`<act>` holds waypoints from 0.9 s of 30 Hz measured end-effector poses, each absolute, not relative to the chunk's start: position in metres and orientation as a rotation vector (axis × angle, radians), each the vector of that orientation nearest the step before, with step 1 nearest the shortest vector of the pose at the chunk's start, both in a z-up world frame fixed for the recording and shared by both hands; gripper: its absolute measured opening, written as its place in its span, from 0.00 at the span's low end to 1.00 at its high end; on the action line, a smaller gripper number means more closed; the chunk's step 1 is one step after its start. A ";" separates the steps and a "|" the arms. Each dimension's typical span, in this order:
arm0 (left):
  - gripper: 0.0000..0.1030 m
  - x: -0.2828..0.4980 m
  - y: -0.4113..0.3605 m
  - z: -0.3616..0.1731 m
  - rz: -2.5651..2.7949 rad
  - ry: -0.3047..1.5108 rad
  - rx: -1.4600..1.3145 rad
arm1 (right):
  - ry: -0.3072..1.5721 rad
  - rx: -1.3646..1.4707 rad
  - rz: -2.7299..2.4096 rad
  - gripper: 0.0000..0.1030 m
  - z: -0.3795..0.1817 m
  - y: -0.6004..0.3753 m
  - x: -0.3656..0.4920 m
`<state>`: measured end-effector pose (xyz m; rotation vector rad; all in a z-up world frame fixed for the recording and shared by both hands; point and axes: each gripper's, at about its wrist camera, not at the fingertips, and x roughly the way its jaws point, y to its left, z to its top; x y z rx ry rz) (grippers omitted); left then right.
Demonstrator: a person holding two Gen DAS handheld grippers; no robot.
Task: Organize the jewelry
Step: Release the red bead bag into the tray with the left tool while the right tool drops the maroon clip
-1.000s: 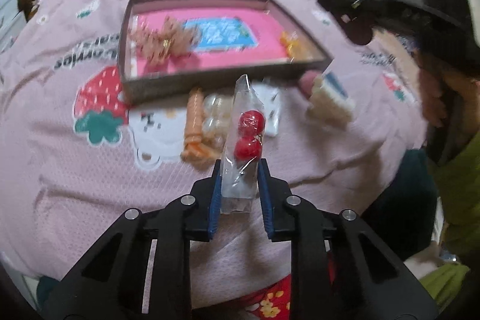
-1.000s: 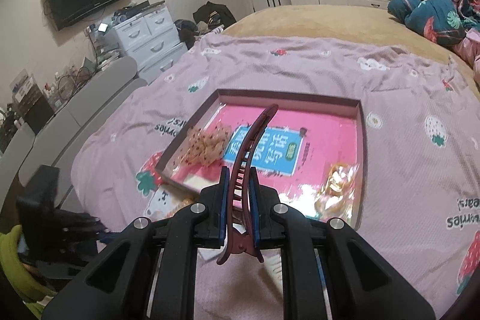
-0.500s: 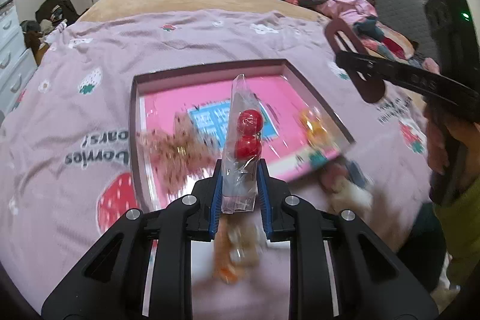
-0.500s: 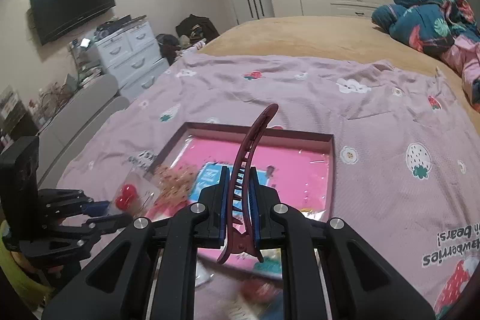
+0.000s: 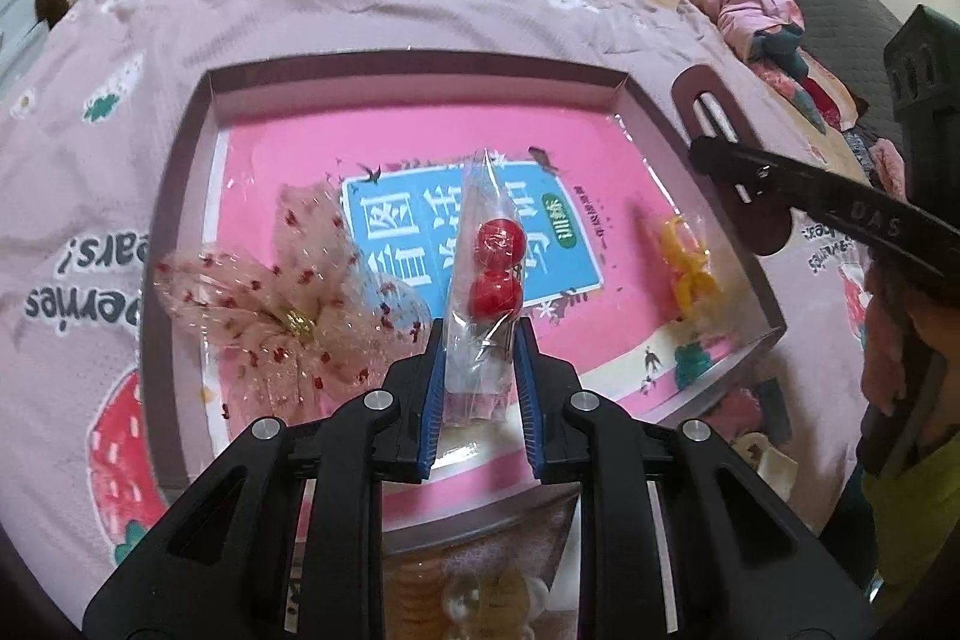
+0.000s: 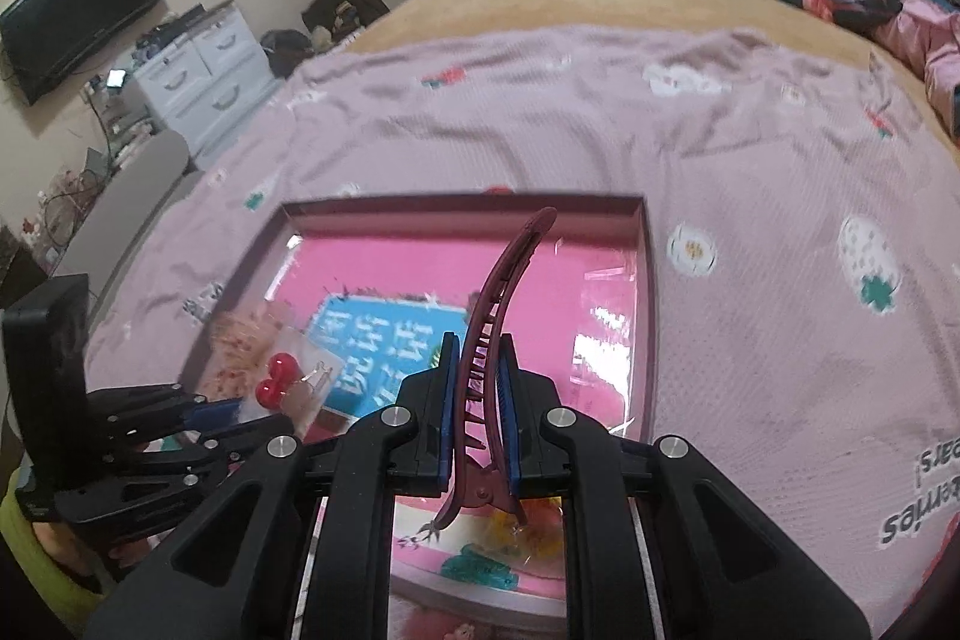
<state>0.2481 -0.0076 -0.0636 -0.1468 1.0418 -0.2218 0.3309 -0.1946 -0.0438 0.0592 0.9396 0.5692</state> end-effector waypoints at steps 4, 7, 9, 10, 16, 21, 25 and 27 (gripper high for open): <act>0.15 0.243 -0.003 -0.067 -0.207 1.050 -0.150 | 0.973 0.054 0.560 0.11 -0.060 -0.190 0.334; 0.17 0.239 0.001 -0.066 -0.202 1.046 -0.157 | 0.992 0.058 0.548 0.11 -0.070 -0.188 0.336; 0.19 0.235 0.003 -0.065 -0.199 1.044 -0.164 | 1.007 0.064 0.543 0.12 -0.075 -0.187 0.337; 0.22 0.234 0.004 -0.064 -0.196 1.040 -0.164 | 1.011 0.067 0.538 0.12 -0.077 -0.186 0.338; 0.31 0.218 0.014 -0.054 -0.178 1.019 -0.204 | 0.997 0.081 0.513 0.32 -0.075 -0.193 0.332; 0.43 0.204 0.026 -0.043 -0.145 1.012 -0.224 | 0.941 0.098 0.505 0.49 -0.056 -0.208 0.313; 0.58 0.192 0.036 -0.028 -0.117 0.977 -0.247 | 0.879 0.111 0.488 0.66 -0.032 -0.221 0.292; 0.67 0.185 0.042 -0.018 -0.098 0.953 -0.258 | 0.844 0.120 0.491 0.72 -0.019 -0.227 0.281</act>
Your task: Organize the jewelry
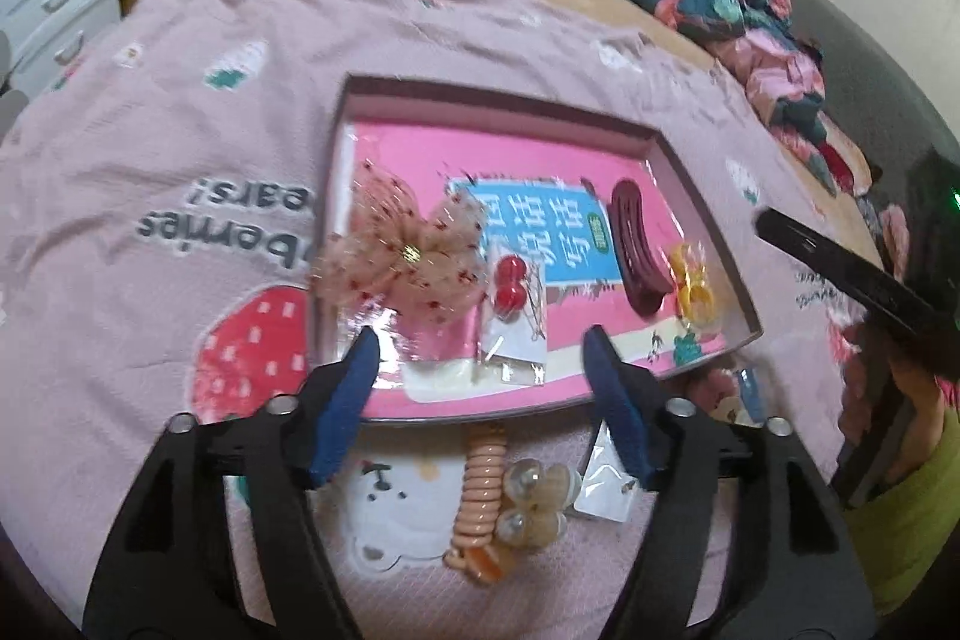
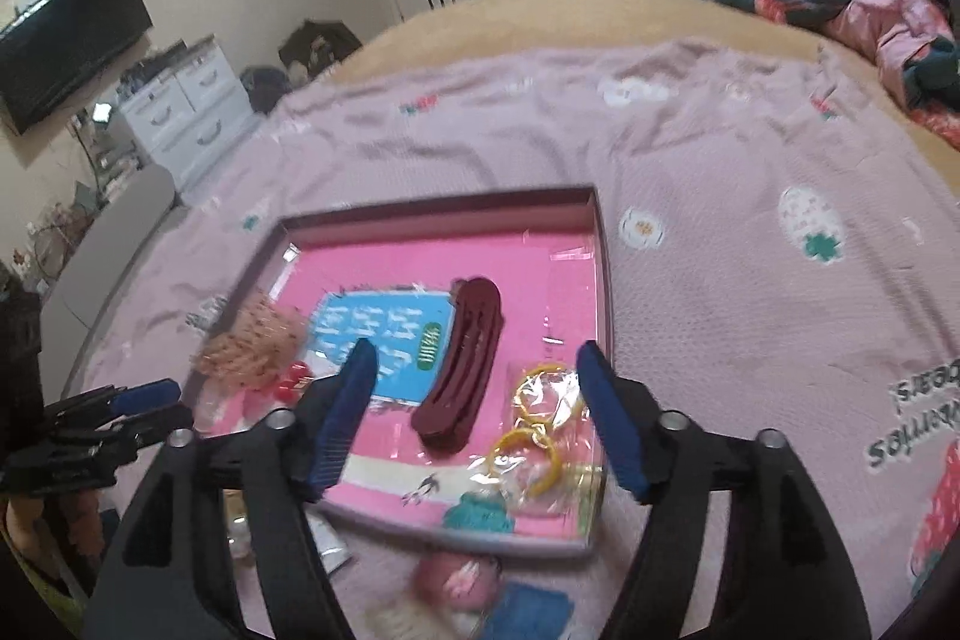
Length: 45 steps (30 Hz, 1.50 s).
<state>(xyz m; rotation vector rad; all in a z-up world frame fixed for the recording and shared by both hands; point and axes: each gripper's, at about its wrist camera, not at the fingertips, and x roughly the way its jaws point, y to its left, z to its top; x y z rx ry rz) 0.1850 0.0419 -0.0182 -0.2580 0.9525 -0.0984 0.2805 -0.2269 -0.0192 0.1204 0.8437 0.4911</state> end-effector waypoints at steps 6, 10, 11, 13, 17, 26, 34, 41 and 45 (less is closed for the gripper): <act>0.87 0.166 0.054 0.011 -0.069 0.880 -0.288 | 0.734 0.123 0.498 0.83 0.021 -0.239 0.244; 0.91 0.155 0.057 0.028 -0.054 0.837 -0.288 | 0.686 0.128 0.507 0.85 0.042 -0.243 0.227; 0.91 0.151 0.058 0.033 -0.052 0.824 -0.290 | 0.677 0.126 0.508 0.85 0.047 -0.244 0.223; 0.91 0.147 0.059 0.039 -0.049 0.811 -0.291 | 0.657 0.121 0.510 0.85 0.055 -0.245 0.216; 0.91 0.137 0.060 0.051 -0.052 0.782 -0.292 | 0.624 0.113 0.510 0.86 0.069 -0.246 0.203; 0.91 0.115 0.057 0.068 -0.064 0.733 -0.280 | 0.560 0.092 0.512 0.87 0.089 -0.250 0.174; 0.91 0.097 0.054 0.072 -0.071 0.717 -0.265 | 0.523 0.050 0.533 0.87 0.096 -0.251 0.147; 0.91 0.084 0.051 0.069 -0.074 0.723 -0.249 | 0.525 0.016 0.539 0.87 0.091 -0.251 0.128; 0.91 0.077 0.048 0.064 -0.078 0.739 -0.234 | 0.541 0.003 0.538 0.87 0.084 -0.250 0.121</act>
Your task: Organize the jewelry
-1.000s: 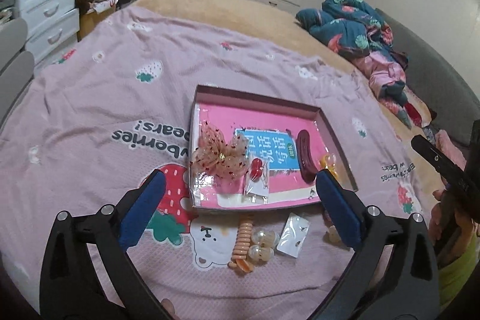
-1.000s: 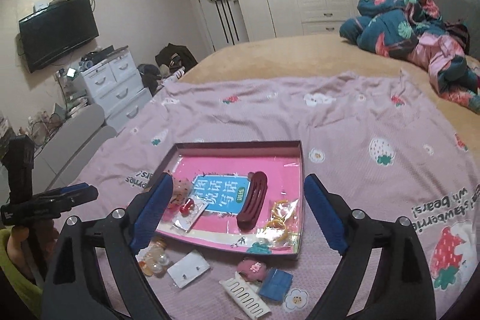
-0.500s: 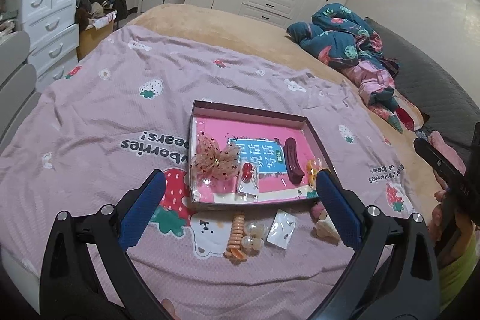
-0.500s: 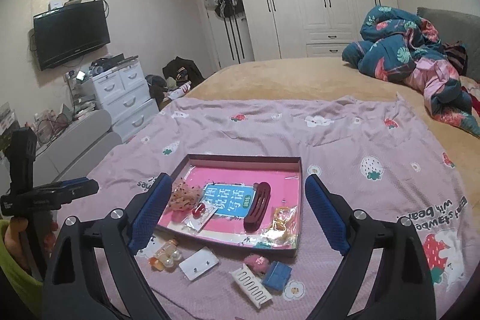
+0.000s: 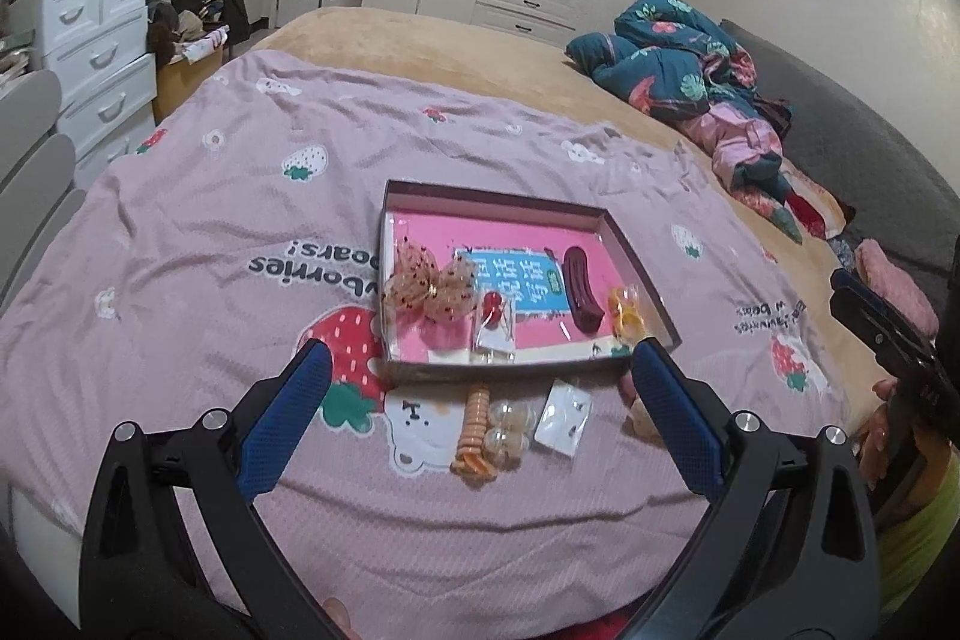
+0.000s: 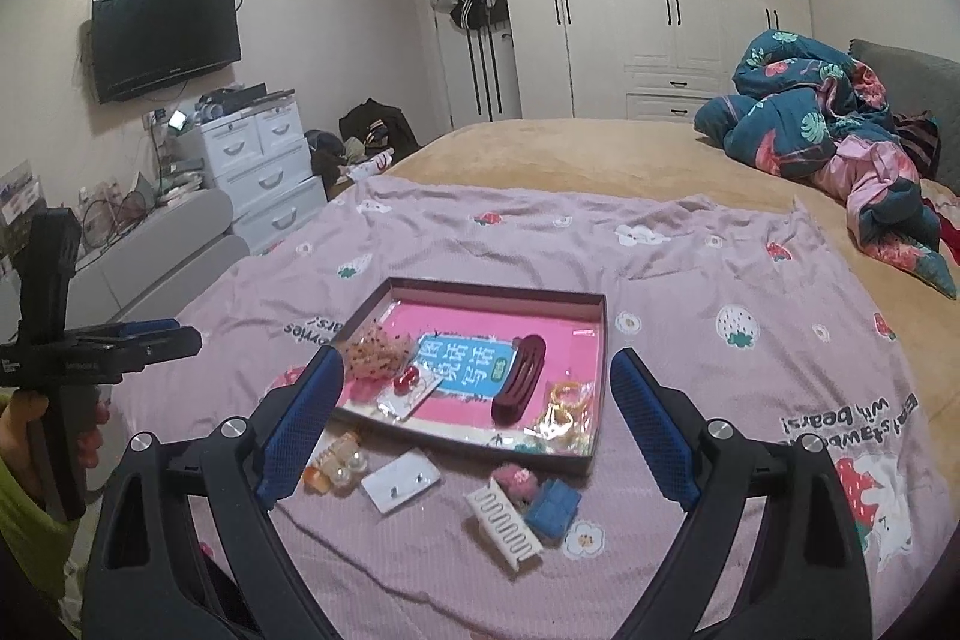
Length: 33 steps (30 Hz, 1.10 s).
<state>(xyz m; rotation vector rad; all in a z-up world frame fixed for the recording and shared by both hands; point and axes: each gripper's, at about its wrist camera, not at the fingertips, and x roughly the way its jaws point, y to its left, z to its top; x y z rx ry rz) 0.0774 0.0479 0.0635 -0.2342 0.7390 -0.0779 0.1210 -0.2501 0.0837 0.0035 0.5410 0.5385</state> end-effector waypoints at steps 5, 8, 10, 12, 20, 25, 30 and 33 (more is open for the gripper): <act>0.91 0.071 0.041 0.053 -0.093 0.767 -0.220 | 0.558 -0.014 0.543 0.87 0.074 -0.250 0.113; 0.91 0.067 0.036 0.049 -0.101 0.778 -0.209 | 0.568 -0.032 0.541 0.87 0.069 -0.250 0.108; 0.91 0.065 0.031 0.044 -0.112 0.786 -0.200 | 0.580 -0.040 0.544 0.87 0.063 -0.250 0.106; 0.91 0.064 0.027 0.041 -0.116 0.796 -0.188 | 0.593 -0.047 0.546 0.87 0.058 -0.250 0.104; 0.91 0.061 0.012 0.020 -0.138 0.853 -0.145 | 0.647 -0.060 0.550 0.87 0.037 -0.250 0.101; 0.90 0.061 0.003 0.006 -0.152 0.896 -0.126 | 0.690 -0.065 0.542 0.87 0.021 -0.250 0.103; 0.90 0.065 -0.002 -0.012 -0.162 0.945 -0.117 | 0.730 -0.062 0.541 0.87 0.007 -0.251 0.106; 0.90 0.066 -0.002 -0.020 -0.161 0.965 -0.113 | 0.748 -0.065 0.540 0.87 0.000 -0.252 0.106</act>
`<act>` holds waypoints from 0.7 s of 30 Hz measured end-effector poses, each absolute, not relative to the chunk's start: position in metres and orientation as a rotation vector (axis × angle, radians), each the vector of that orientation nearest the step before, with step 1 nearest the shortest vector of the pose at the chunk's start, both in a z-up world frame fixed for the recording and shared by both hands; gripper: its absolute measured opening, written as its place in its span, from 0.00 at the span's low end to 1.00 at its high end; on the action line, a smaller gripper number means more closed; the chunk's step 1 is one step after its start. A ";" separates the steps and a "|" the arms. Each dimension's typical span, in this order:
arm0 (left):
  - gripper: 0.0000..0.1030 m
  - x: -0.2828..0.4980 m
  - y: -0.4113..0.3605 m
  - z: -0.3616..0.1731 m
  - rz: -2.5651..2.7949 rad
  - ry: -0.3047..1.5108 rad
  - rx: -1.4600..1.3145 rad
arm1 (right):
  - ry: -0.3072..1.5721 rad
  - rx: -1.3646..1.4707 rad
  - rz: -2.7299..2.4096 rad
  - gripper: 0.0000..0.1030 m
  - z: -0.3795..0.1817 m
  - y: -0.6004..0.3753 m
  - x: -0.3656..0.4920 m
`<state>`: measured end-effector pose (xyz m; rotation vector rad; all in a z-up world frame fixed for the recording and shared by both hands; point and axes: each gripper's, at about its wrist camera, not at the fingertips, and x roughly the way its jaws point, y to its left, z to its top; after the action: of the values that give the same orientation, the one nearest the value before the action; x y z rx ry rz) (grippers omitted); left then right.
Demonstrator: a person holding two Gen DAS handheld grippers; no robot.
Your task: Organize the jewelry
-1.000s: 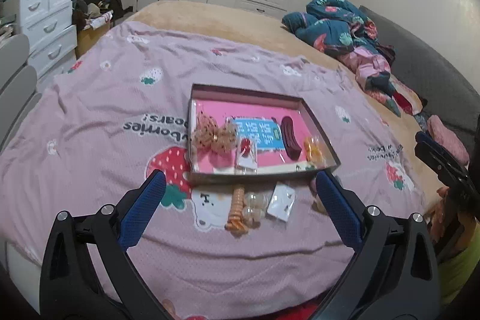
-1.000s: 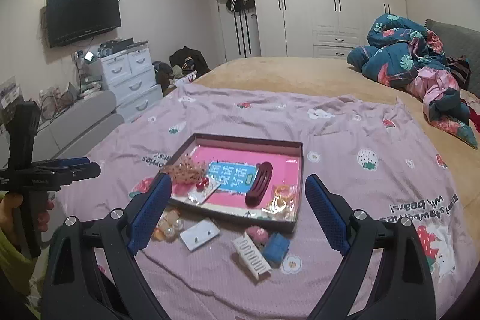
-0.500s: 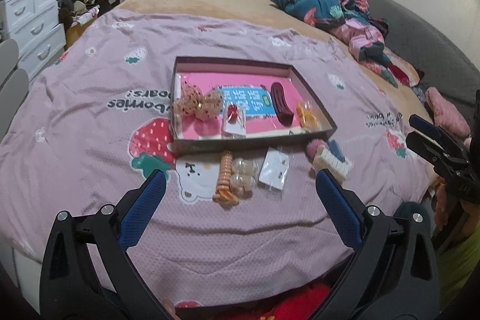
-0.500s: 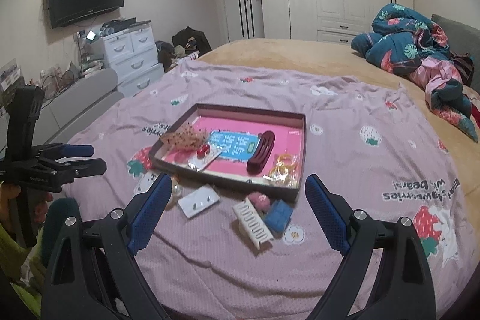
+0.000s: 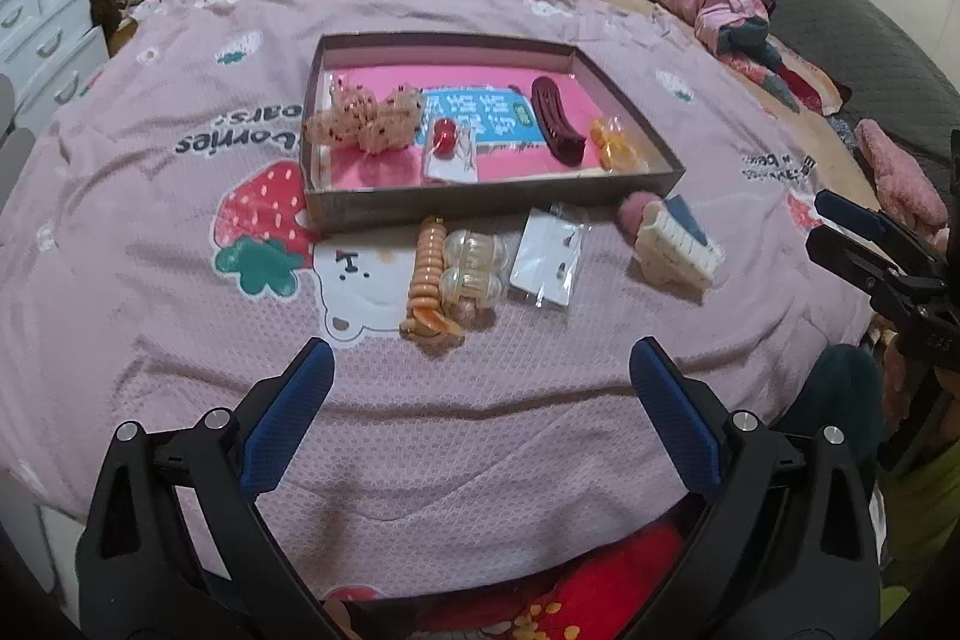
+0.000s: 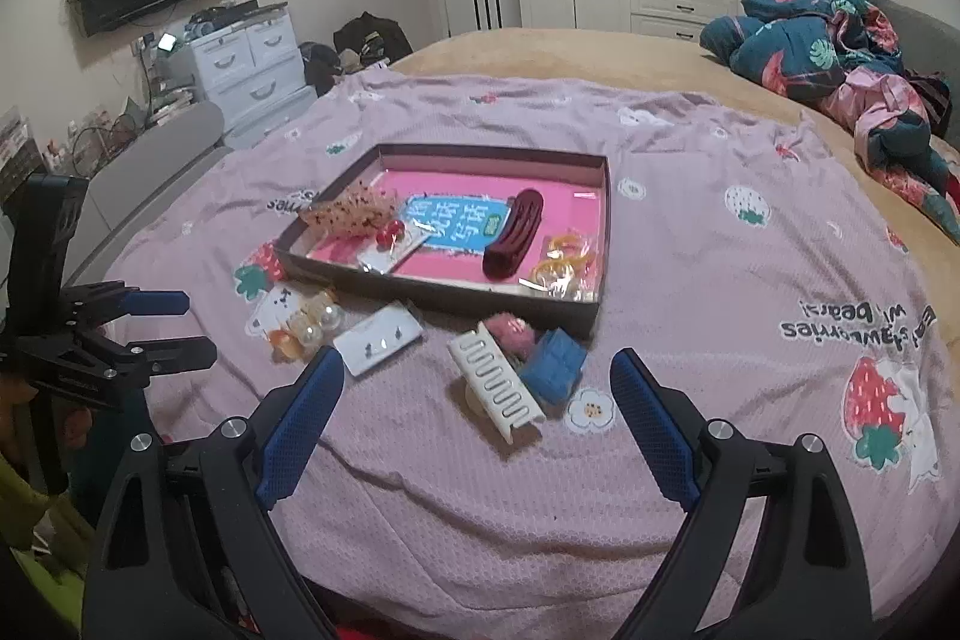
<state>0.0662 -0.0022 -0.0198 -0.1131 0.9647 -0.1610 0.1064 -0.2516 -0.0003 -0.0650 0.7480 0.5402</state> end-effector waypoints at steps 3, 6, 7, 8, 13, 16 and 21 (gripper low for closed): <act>0.90 0.069 -0.001 -0.027 -0.157 0.979 -0.112 | 0.768 -0.067 0.538 0.87 -0.008 -0.252 0.108; 0.86 0.073 0.003 -0.035 -0.143 0.990 -0.113 | 0.791 -0.073 0.538 0.87 -0.016 -0.251 0.110; 0.85 0.074 0.004 -0.038 -0.138 0.992 -0.115 | 0.797 -0.074 0.540 0.87 -0.018 -0.250 0.111; 0.85 0.076 0.006 -0.043 -0.126 0.998 -0.113 | 0.805 -0.075 0.542 0.87 -0.021 -0.250 0.112; 0.72 0.086 0.012 -0.059 -0.117 1.024 -0.124 | 0.854 -0.076 0.563 0.87 -0.037 -0.244 0.120; 0.67 0.091 0.012 -0.068 -0.115 1.038 -0.127 | 0.877 -0.083 0.568 0.84 -0.047 -0.241 0.126; 0.58 0.098 0.014 -0.079 -0.114 1.054 -0.132 | 0.910 -0.096 0.559 0.76 -0.061 -0.237 0.137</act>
<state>0.0980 0.0142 -0.0789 -0.1321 1.0544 -0.1145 0.1366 -0.2369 -0.0612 -0.0956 0.9098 0.5594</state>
